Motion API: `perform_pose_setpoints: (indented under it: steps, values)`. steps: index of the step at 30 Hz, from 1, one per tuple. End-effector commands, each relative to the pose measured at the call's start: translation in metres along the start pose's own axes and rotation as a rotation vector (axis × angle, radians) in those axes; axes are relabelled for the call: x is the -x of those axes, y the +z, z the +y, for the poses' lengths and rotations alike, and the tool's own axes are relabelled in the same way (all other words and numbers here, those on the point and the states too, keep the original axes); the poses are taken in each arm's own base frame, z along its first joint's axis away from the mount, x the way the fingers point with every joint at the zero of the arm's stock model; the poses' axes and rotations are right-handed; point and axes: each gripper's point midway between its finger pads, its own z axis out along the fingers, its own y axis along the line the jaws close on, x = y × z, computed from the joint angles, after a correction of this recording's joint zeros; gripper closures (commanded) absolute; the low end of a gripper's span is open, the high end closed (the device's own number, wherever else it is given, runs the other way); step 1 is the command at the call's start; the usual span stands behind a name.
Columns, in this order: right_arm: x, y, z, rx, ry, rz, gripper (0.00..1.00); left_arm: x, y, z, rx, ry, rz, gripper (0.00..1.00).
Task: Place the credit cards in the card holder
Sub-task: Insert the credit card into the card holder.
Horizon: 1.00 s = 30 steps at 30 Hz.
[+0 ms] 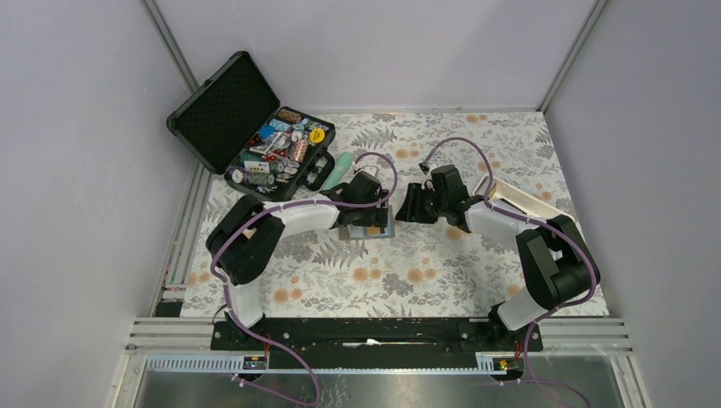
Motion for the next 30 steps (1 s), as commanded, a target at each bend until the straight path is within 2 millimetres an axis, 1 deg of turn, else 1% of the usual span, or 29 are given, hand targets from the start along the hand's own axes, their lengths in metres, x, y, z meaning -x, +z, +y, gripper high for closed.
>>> perform_pose_setpoints:
  steps: [1, 4, 9, 16, 17, 20, 25, 29, 30]
  values:
    - [0.008, 0.0, 0.008, 0.033, -0.006, -0.023, 0.48, -0.044, 0.018, 0.016, 0.036, -0.014, 0.124, 0.22]
    - [0.007, 0.001, 0.006, 0.027, -0.006, -0.023, 0.48, -0.045, 0.019, 0.018, 0.047, -0.009, 0.124, 0.21]
    - [0.007, 0.0, 0.005, 0.024, -0.004, -0.03, 0.48, -0.049, 0.021, 0.032, 0.123, 0.021, 0.141, 0.21]
    - [0.009, -0.004, 0.001, 0.0, -0.011, -0.057, 0.48, -0.06, 0.024, 0.035, 0.18, 0.066, 0.178, 0.19]
    - [0.009, -0.005, 0.001, -0.001, -0.012, -0.06, 0.48, -0.061, 0.025, 0.035, 0.184, 0.064, 0.184, 0.2]
    - [0.008, -0.007, 0.0, -0.008, -0.017, -0.069, 0.48, -0.066, 0.026, 0.038, 0.194, 0.049, 0.193, 0.28]
    - [0.01, -0.013, -0.003, -0.027, -0.026, -0.091, 0.48, -0.071, 0.026, 0.041, 0.201, 0.043, 0.204, 0.36]
    - [0.009, -0.015, -0.002, -0.024, -0.031, -0.093, 0.48, -0.07, 0.022, 0.034, 0.159, 0.007, 0.187, 0.39]
    - [0.008, -0.015, -0.001, -0.017, -0.034, -0.089, 0.48, -0.067, 0.018, 0.029, 0.135, -0.008, 0.168, 0.39]
